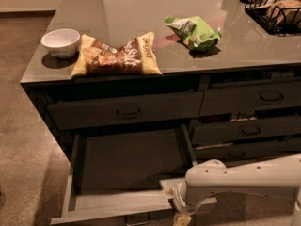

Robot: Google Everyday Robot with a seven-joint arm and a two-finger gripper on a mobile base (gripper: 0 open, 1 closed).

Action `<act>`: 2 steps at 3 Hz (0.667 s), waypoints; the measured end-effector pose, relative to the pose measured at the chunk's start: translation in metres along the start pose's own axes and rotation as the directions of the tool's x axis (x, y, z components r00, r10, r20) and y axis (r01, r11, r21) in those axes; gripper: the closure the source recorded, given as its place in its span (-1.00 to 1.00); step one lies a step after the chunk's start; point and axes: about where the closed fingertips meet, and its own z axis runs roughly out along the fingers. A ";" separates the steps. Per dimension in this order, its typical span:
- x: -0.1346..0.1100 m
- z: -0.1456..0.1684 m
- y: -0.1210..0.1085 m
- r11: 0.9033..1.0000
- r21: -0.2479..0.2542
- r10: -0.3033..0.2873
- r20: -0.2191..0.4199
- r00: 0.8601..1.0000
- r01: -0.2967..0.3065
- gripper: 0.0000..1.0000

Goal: Close middle drawer

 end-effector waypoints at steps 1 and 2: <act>-0.007 0.018 -0.022 1.000 0.005 -0.003 0.003 1.000 0.003 -0.16; -0.010 0.022 -0.054 0.999 0.037 0.012 0.013 1.000 -0.012 -0.10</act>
Offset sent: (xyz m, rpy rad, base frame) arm 0.0961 0.0302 -0.0217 0.0283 -0.0714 -0.0611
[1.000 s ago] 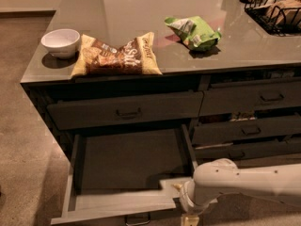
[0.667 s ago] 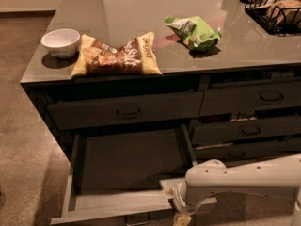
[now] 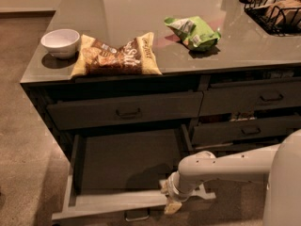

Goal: Close middle drawer

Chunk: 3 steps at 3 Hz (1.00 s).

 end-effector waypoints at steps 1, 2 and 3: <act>0.000 -0.001 0.000 1.000 0.000 0.000 0.000 1.000 0.000 -0.12; -0.005 -0.012 -0.037 0.998 0.051 0.022 0.028 0.999 -0.023 -0.28; -0.019 -0.033 -0.093 0.992 0.123 0.034 0.074 0.997 -0.043 -0.78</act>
Offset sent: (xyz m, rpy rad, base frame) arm 0.1182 0.0057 0.0377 0.0888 -0.1260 -0.1261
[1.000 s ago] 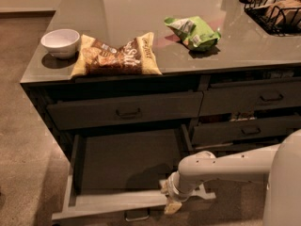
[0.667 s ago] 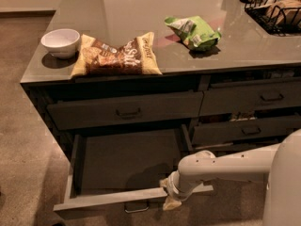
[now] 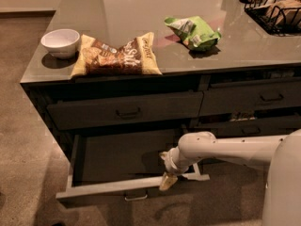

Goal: Close middle drawer

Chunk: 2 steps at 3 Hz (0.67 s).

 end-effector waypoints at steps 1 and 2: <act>0.002 0.003 0.007 1.000 -0.011 -0.001 -0.004 1.000 0.001 -1.00; 0.002 0.003 0.007 1.000 -0.011 -0.001 -0.004 1.000 0.001 -1.00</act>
Offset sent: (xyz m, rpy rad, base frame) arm -0.0060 -0.0002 -0.0034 -0.0034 0.0085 0.0048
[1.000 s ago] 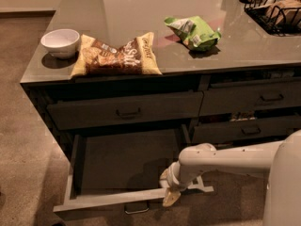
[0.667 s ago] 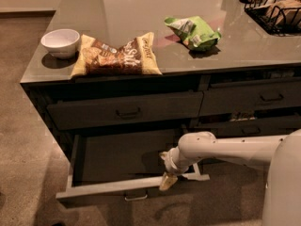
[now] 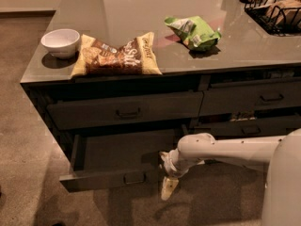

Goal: Close middle drawer

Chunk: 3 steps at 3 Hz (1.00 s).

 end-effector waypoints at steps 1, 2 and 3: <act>-0.007 0.010 -0.016 0.998 0.059 -0.024 -0.014 1.000 0.025 -1.00; -0.013 0.020 -0.050 0.986 0.156 -0.056 -0.049 0.997 0.063 -1.00; -0.014 0.024 -0.085 0.970 0.233 -0.065 -0.046 0.997 0.073 -1.00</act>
Offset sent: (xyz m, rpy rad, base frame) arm 0.0966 0.0321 -0.0082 -0.0860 -0.3126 -0.0360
